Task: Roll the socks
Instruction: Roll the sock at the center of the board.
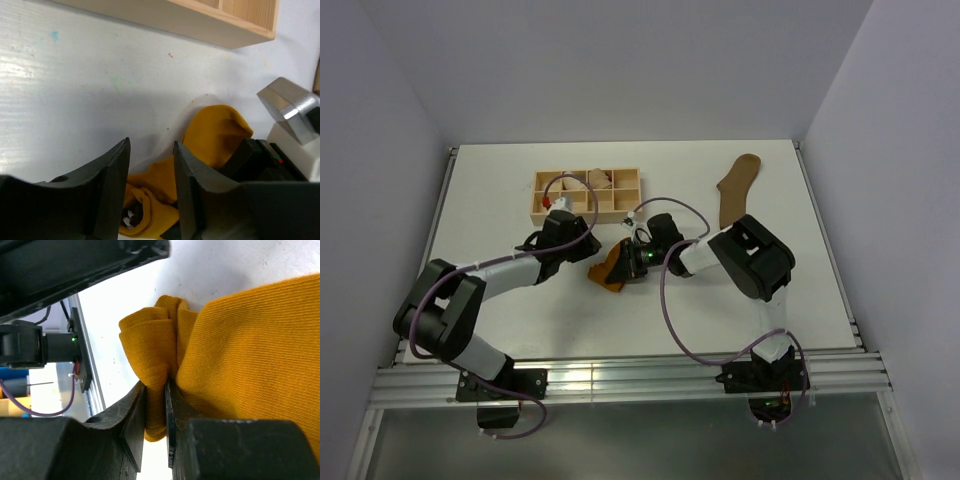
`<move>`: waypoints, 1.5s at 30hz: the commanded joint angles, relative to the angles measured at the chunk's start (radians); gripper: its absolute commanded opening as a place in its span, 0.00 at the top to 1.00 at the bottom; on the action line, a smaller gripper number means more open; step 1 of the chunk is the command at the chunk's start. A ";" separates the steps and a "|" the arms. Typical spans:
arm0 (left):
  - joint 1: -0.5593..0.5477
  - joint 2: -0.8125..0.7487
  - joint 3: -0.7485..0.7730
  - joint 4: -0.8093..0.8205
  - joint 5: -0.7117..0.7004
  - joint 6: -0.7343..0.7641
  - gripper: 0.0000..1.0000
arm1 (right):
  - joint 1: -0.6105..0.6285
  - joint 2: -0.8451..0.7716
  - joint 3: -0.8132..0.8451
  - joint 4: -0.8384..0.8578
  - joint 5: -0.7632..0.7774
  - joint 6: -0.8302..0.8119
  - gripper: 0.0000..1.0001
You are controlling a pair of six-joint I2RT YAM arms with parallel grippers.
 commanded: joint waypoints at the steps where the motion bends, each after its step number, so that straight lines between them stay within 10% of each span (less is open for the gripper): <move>1: 0.003 -0.072 -0.007 -0.001 -0.047 -0.041 0.53 | -0.001 0.091 -0.045 -0.220 0.099 -0.042 0.98; 14: -0.101 -0.422 -0.216 -0.221 -0.090 -0.346 0.42 | -0.012 0.073 -0.113 -0.085 0.125 0.053 0.98; 45: -0.210 -0.269 -0.329 0.145 -0.253 -0.529 0.42 | -0.012 0.086 -0.142 -0.042 0.144 0.147 0.97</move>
